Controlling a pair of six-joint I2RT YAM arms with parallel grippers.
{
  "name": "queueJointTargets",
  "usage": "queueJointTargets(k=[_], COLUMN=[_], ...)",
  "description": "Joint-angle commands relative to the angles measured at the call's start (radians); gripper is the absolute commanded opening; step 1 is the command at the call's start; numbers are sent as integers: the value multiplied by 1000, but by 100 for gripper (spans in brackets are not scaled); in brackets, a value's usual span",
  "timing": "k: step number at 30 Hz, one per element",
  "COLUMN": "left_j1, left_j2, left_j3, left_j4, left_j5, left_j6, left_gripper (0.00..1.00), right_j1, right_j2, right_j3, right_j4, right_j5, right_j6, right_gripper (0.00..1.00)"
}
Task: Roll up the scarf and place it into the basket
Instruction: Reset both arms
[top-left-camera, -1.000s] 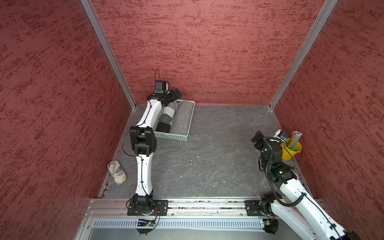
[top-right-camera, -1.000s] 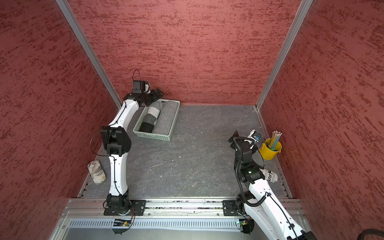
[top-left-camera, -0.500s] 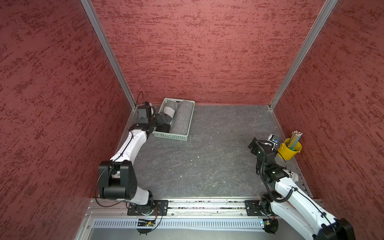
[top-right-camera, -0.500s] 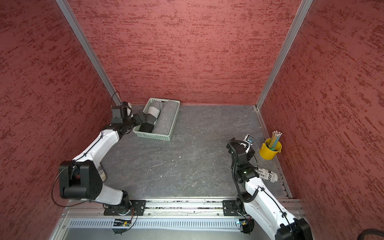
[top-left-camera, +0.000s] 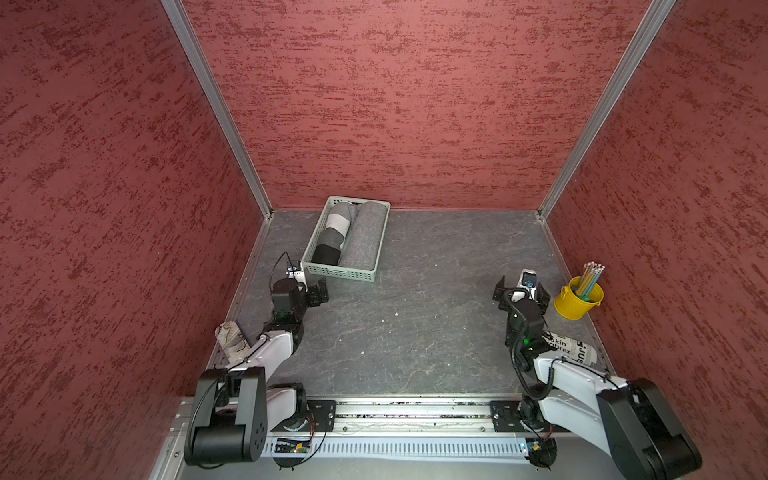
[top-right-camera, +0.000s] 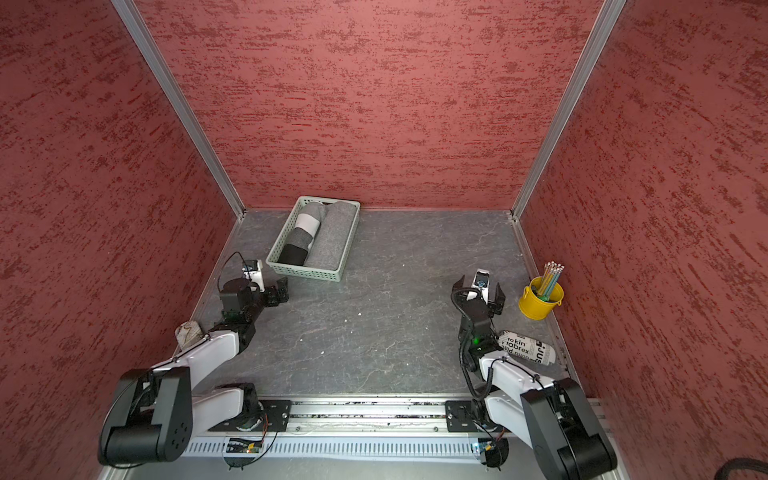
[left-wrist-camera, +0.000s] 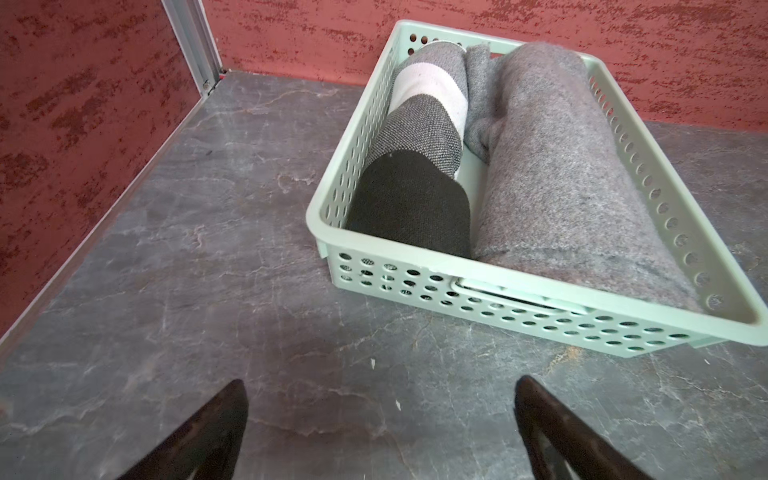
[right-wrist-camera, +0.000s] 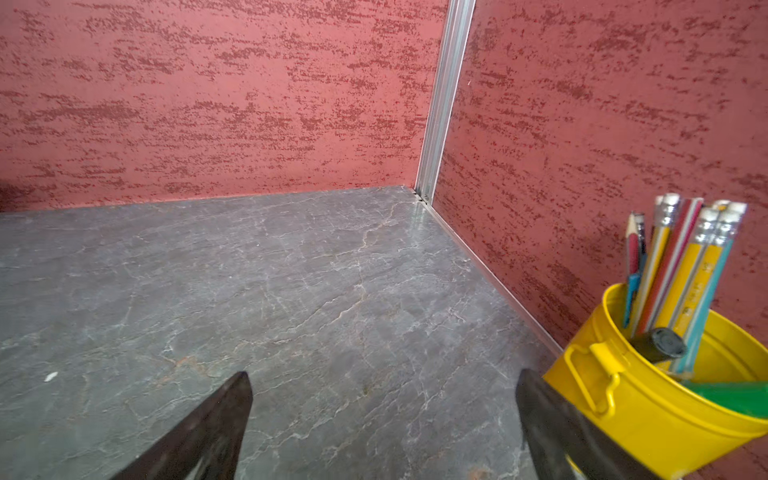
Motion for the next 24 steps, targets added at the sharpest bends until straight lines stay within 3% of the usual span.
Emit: queueJointTargets(k=[1,2,6,8,11,12,17,21,24], left_j1=[3,4,10,7,-13,2,8,9,7], left_j2=[51,81,139,192,333,301,321,317,319], left_j3=[-10,-20,61,31,2,22,36,50,49], left_j4=[247,318,232,371,559,463,471,436,441], left_j5=[61,64,119,178,158,163,153,98,93], left_j6=[52,49,39,33,50,40,23,2,1], left_gripper=[99,99,99,99,100,99,100,100,100], right_j1=[-48,-64,-126,-159,-200,-211,-252,-267,-278], right_j2=[49,68,141,175,208,215,220,243,289], right_j3=[-7,-7,4,22,83,97,128,166,144], right_j4=[195,212,265,282,205,186,121,70,196], right_j5=[-71,-93,-177,-233,-309,-340,-445,-634,-741], right_j6=[-53,-51,-43,-40,-26,-23,-7,-35,-10], right_gripper=[99,99,99,99,99,99,99,99,99])
